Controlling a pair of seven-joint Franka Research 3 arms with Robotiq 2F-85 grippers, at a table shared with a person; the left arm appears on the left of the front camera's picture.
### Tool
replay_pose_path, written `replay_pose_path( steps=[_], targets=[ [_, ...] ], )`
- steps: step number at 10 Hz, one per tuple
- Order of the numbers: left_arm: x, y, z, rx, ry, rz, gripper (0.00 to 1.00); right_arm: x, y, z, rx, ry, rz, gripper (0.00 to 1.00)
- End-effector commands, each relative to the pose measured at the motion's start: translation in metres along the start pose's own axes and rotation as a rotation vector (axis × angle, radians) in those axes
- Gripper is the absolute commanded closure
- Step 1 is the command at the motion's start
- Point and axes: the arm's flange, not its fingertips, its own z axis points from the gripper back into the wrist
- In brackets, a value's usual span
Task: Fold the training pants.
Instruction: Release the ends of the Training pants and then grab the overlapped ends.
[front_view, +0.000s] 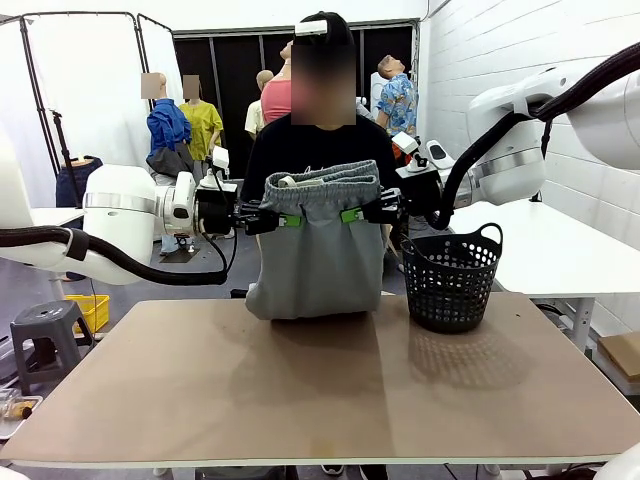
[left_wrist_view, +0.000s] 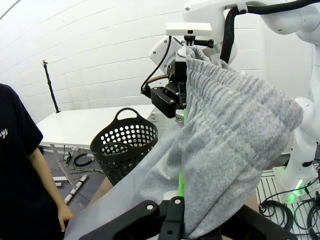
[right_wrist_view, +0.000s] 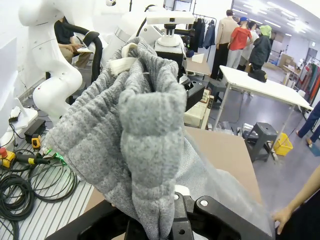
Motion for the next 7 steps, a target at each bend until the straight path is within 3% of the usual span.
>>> replay_pose_path(
  steps=[1,7],
  targets=[
    [0.0016,-0.0005,-0.0012,-0.003,-0.001,0.0,1.0,0.0,0.002,-0.0016,-0.009,-0.026,-0.005,1.0],
    [0.0016,-0.0005,-0.0012,-0.003,-0.001,0.0,1.0,0.0,0.002,-0.0016,-0.009,-0.026,-0.005,1.0]
  ],
)
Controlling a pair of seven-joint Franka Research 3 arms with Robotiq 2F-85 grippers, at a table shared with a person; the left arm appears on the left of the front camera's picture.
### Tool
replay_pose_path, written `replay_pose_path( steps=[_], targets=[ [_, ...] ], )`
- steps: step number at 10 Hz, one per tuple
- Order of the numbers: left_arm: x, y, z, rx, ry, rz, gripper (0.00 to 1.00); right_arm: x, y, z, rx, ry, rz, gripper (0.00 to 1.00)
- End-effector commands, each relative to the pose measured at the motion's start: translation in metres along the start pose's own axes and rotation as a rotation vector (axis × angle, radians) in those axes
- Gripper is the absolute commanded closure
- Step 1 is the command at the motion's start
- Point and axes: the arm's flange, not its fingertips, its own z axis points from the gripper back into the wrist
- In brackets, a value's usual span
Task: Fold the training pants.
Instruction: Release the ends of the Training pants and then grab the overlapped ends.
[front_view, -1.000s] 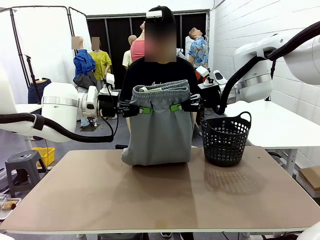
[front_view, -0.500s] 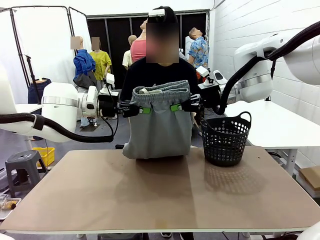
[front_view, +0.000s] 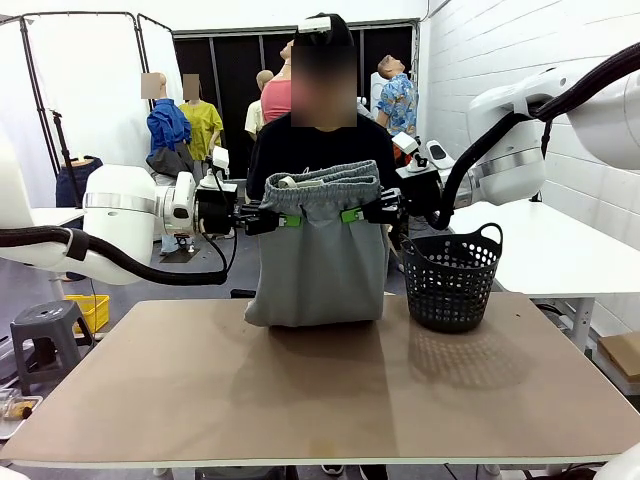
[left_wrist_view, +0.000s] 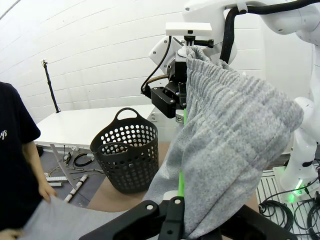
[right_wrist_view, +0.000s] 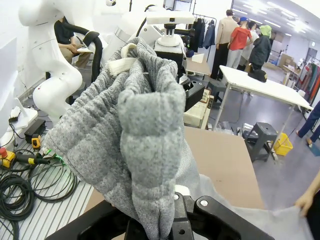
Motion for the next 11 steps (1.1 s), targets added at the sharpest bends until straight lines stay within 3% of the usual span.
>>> replay_pose_path(
  steps=[1,11],
  targets=[
    [0.0017,-0.0006,-0.0011,-0.003,-0.001,0.0,1.0,0.0002,0.0019,-0.0016,-0.009,-0.026,-0.005,1.0],
    [0.0017,-0.0006,-0.0011,-0.003,-0.001,0.0,1.0,0.0002,0.0019,-0.0016,-0.009,-0.026,-0.005,1.0]
  ],
)
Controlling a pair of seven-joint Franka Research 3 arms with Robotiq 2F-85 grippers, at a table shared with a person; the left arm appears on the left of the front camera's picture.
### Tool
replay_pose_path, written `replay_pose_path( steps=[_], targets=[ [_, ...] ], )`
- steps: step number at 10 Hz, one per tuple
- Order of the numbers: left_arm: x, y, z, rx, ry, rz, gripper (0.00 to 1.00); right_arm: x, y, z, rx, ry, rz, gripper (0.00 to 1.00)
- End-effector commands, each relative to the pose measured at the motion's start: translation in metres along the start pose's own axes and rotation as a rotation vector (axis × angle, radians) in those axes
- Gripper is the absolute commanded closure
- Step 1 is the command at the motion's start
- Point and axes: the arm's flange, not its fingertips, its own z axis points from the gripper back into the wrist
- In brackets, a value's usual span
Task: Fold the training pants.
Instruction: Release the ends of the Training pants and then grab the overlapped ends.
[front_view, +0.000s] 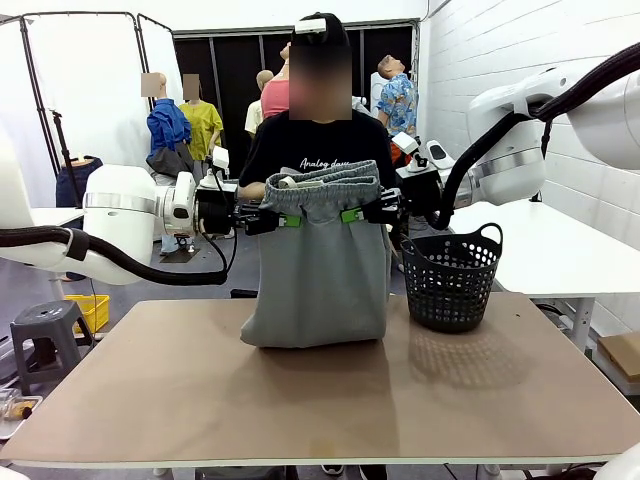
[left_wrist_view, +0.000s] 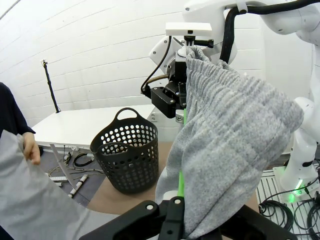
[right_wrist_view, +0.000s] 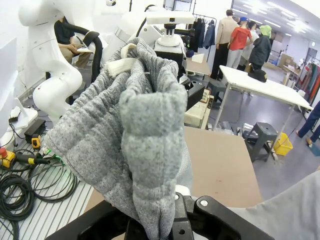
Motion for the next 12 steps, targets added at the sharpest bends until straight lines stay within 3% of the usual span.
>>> replay_pose_path(
  steps=[1,12],
  targets=[
    [0.0017,-0.0005,-0.0011,-0.003,-0.001,0.0,1.0,0.0002,0.0019,-0.0016,-0.009,-0.026,-0.005,1.0],
    [0.0017,-0.0005,-0.0011,-0.003,-0.001,0.0,1.0,0.0002,0.0019,-0.0016,-0.009,-0.026,-0.005,1.0]
  ],
)
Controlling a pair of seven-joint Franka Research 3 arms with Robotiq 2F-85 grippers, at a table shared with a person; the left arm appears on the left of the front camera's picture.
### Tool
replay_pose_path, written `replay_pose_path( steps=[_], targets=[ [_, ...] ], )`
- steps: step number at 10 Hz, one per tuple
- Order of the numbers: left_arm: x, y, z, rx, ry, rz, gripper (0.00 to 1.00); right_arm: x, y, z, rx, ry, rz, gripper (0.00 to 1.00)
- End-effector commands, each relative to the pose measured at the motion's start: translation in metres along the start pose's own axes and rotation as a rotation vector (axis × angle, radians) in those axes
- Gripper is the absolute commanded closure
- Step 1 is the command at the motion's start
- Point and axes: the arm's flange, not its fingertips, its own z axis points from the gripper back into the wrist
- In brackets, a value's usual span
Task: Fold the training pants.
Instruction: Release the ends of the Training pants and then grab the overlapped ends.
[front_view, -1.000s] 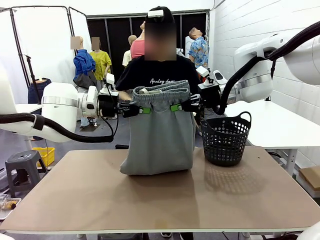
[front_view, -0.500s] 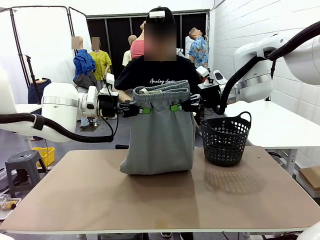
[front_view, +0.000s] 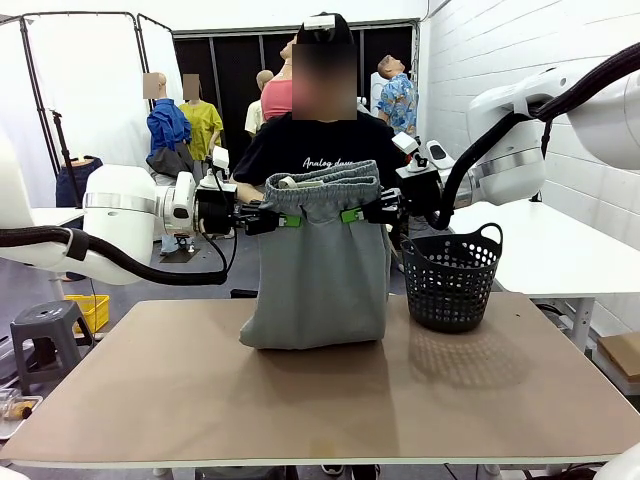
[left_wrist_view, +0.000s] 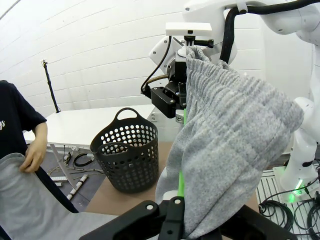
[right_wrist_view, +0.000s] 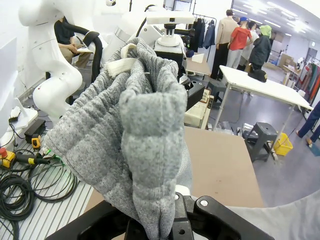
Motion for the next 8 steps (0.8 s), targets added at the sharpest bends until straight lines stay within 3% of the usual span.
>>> replay_pose_path(
  steps=[1,8],
  targets=[
    [0.0017,-0.0005,-0.0011,-0.003,-0.001,0.0,1.0,0.0002,0.0019,-0.0016,-0.009,-0.026,-0.005,1.0],
    [0.0017,-0.0005,-0.0011,-0.003,-0.001,0.0,1.0,0.0002,0.0019,-0.0016,-0.009,-0.026,-0.005,1.0]
  ],
)
